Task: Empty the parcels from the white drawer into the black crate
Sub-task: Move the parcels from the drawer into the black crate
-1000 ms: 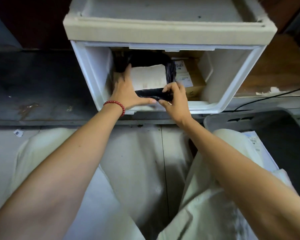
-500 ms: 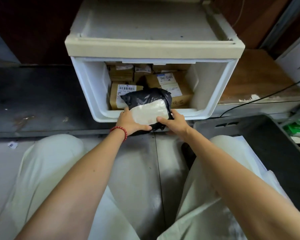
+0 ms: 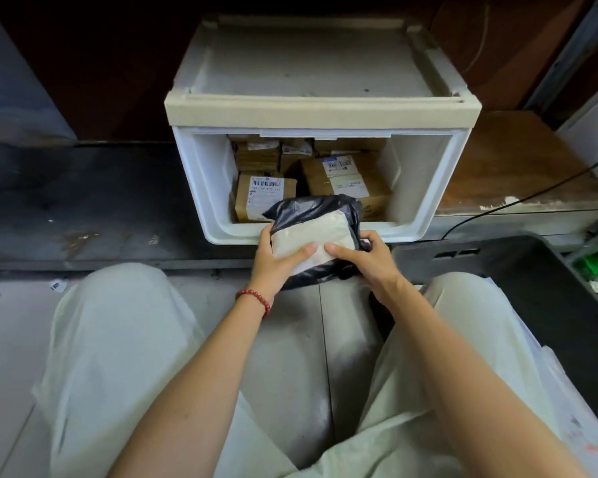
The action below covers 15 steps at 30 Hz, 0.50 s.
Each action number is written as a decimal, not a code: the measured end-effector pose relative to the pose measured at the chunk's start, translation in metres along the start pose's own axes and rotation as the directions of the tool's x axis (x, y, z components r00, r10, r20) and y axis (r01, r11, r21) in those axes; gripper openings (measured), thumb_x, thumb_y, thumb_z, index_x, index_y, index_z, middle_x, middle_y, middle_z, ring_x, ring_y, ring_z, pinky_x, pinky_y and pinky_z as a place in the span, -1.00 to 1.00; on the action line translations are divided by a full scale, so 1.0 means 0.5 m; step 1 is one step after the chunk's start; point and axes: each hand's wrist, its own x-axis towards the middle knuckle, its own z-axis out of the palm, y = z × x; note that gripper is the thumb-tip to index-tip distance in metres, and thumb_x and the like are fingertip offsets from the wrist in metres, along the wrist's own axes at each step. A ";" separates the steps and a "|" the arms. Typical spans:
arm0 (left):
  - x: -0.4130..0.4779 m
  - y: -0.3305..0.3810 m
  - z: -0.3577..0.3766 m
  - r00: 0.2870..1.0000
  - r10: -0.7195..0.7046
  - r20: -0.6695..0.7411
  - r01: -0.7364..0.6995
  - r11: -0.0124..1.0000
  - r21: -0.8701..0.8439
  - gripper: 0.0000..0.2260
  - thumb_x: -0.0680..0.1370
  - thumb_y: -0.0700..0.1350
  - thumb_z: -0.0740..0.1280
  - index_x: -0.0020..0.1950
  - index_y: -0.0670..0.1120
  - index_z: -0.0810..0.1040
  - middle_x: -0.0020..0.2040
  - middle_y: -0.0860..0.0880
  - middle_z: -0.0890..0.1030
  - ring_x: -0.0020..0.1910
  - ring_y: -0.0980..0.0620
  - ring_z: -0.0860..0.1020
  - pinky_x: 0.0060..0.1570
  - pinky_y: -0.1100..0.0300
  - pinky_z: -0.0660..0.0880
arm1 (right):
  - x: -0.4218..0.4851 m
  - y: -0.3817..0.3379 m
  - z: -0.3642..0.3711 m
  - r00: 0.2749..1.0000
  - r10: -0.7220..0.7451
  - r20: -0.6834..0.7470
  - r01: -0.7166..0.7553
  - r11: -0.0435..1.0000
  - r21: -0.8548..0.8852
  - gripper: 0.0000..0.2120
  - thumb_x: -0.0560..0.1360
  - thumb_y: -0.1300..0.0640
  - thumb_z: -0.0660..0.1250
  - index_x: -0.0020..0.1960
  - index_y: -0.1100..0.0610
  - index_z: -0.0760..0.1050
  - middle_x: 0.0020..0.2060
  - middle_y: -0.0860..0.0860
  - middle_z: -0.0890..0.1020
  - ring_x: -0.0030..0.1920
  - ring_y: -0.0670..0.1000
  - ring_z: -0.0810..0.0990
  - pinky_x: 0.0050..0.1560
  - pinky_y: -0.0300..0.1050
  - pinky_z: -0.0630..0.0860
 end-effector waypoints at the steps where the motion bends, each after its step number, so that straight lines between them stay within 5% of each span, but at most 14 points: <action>1: -0.018 -0.003 -0.004 1.000 -0.001 -0.019 0.000 0.999 -0.044 -0.28 0.34 -0.11 0.57 0.40 -0.02 0.30 0.30 0.00 0.49 0.26 0.05 0.48 0.27 0.16 0.43 | -0.008 0.002 -0.005 1.000 0.008 0.025 -0.008 1.000 -0.010 -0.44 0.29 0.21 0.60 0.18 0.15 0.40 0.12 0.11 0.60 0.07 0.10 0.64 0.01 -0.04 0.62; 4: -0.057 -0.009 -0.024 1.000 -0.007 -0.020 0.006 0.996 -0.091 -0.30 0.32 -0.17 0.58 0.33 0.10 0.28 0.27 0.05 0.49 0.23 0.09 0.49 0.17 0.24 0.45 | -0.023 0.003 -0.023 0.987 0.046 0.153 -0.044 0.999 -0.018 -0.30 0.29 0.12 0.61 0.32 0.08 0.34 0.16 0.02 0.59 0.09 0.03 0.64 -0.02 -0.08 0.63; 8: -0.072 0.005 -0.052 0.999 0.019 0.044 -0.019 1.000 0.002 -0.21 0.29 -0.18 0.60 0.37 0.14 0.26 0.31 0.07 0.45 0.26 0.09 0.45 0.17 0.23 0.44 | -0.035 -0.006 -0.027 0.941 0.051 0.334 -0.027 0.997 -0.077 -0.41 0.36 0.00 0.54 0.35 -0.03 0.43 0.16 -0.10 0.64 0.15 -0.06 0.63 0.09 -0.12 0.57; 15: -0.071 0.027 -0.070 0.998 0.030 0.050 -0.037 0.988 0.147 -0.32 0.27 -0.01 0.61 0.34 0.04 0.43 0.20 0.09 0.58 0.16 0.11 0.55 0.22 0.10 0.49 | -0.034 -0.013 -0.008 0.957 0.038 0.286 -0.018 0.997 -0.075 -0.49 0.39 0.02 0.52 0.31 -0.04 0.47 0.13 -0.08 0.65 0.11 -0.05 0.64 -0.05 -0.16 0.58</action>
